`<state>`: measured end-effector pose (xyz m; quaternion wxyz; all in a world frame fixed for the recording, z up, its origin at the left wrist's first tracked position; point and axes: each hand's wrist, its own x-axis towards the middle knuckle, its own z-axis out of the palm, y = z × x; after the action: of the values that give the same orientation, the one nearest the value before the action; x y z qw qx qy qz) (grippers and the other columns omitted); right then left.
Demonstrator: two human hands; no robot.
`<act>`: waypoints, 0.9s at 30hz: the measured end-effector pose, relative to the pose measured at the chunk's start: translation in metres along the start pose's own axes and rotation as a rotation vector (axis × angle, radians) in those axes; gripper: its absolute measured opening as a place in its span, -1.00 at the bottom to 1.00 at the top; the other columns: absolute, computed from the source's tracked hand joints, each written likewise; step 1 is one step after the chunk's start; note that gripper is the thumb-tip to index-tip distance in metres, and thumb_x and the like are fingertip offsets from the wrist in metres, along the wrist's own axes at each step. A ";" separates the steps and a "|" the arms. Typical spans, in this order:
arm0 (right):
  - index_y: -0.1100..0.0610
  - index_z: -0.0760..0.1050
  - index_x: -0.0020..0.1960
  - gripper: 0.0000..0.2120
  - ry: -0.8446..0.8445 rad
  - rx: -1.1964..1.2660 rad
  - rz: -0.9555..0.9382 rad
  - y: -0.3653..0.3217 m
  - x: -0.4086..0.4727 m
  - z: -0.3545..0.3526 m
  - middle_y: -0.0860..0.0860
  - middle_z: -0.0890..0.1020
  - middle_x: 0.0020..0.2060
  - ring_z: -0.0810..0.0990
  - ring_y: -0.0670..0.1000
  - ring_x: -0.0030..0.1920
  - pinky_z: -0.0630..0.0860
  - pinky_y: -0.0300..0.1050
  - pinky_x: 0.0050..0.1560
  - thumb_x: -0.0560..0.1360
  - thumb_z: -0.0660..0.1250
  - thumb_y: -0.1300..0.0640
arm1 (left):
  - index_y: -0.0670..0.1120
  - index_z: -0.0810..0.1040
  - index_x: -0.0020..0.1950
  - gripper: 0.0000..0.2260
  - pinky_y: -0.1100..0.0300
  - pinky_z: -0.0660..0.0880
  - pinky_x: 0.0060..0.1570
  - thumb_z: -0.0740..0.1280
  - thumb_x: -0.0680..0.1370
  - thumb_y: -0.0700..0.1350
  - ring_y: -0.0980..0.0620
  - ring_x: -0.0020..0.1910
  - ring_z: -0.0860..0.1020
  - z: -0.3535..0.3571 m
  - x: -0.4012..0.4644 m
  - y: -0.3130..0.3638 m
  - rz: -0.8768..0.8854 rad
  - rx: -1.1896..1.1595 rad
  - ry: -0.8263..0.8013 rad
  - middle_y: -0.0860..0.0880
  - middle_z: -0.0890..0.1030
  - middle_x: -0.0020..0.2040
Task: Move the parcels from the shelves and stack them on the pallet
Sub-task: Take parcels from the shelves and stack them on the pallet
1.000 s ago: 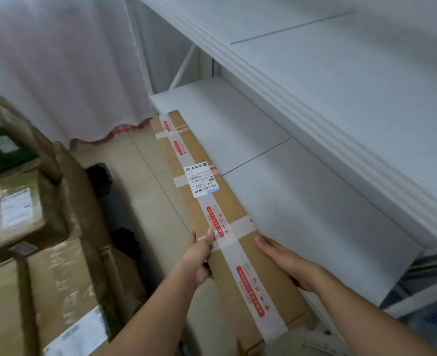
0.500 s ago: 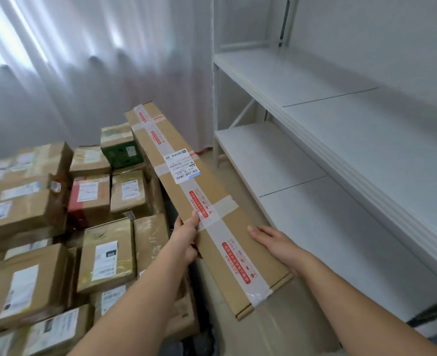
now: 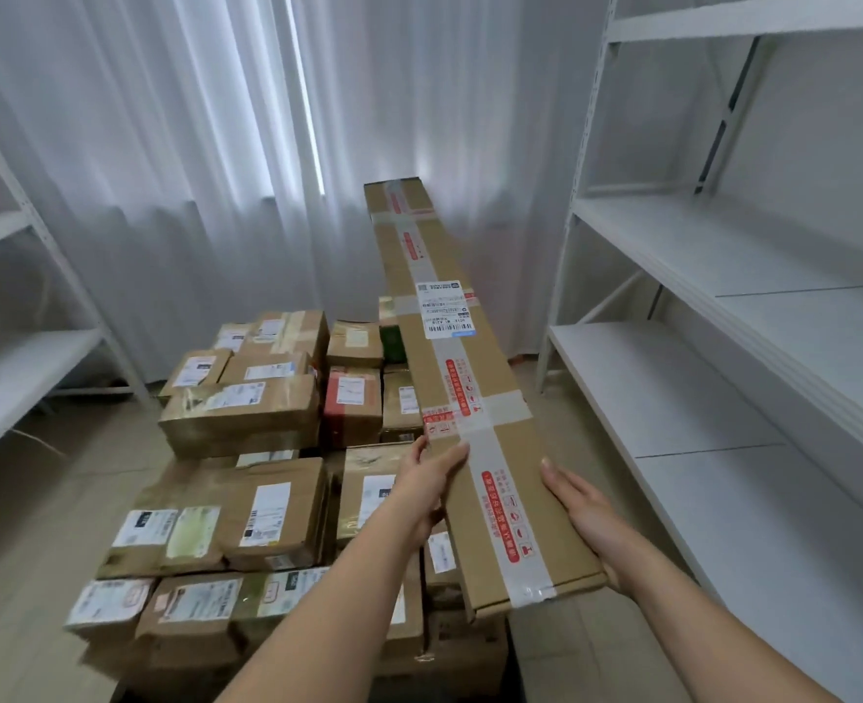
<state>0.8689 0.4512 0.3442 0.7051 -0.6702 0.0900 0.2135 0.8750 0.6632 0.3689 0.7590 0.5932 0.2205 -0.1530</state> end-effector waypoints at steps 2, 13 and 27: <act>-0.01 0.49 0.31 -0.52 -0.004 0.021 -0.003 0.003 0.010 0.039 0.14 0.70 0.02 0.70 0.21 0.00 0.62 0.18 0.06 0.49 0.32 -0.24 | 0.07 0.19 0.51 -0.31 -0.04 0.62 -0.09 0.48 0.49 -0.02 -0.09 0.03 0.66 -0.038 -0.008 0.002 -0.028 0.061 -0.021 -0.09 0.66 0.11; 0.02 0.50 0.28 -0.50 0.002 0.032 0.137 0.035 0.061 0.221 0.10 0.73 -0.04 0.72 0.13 -0.04 0.66 0.06 -0.06 0.49 0.31 -0.27 | -0.03 0.36 0.40 -0.30 -0.09 0.63 0.01 0.58 0.36 0.06 -0.06 -0.03 0.70 -0.231 0.011 0.013 -0.159 0.297 -0.071 -0.05 0.72 0.00; 0.01 0.51 0.25 -0.53 -0.029 -0.051 0.267 0.043 0.200 0.211 0.07 0.73 -0.06 0.72 0.11 -0.06 0.64 0.11 0.02 0.49 0.29 -0.27 | -0.06 0.30 0.49 -0.16 -0.06 0.62 0.05 0.62 0.31 0.03 -0.06 0.00 0.69 -0.241 0.144 0.006 -0.252 0.198 0.014 -0.09 0.71 0.06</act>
<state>0.9958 0.6956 0.2403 0.6544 -0.6667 0.1628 0.3174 0.9646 0.9020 0.2517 0.6701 0.6338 0.2824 -0.2637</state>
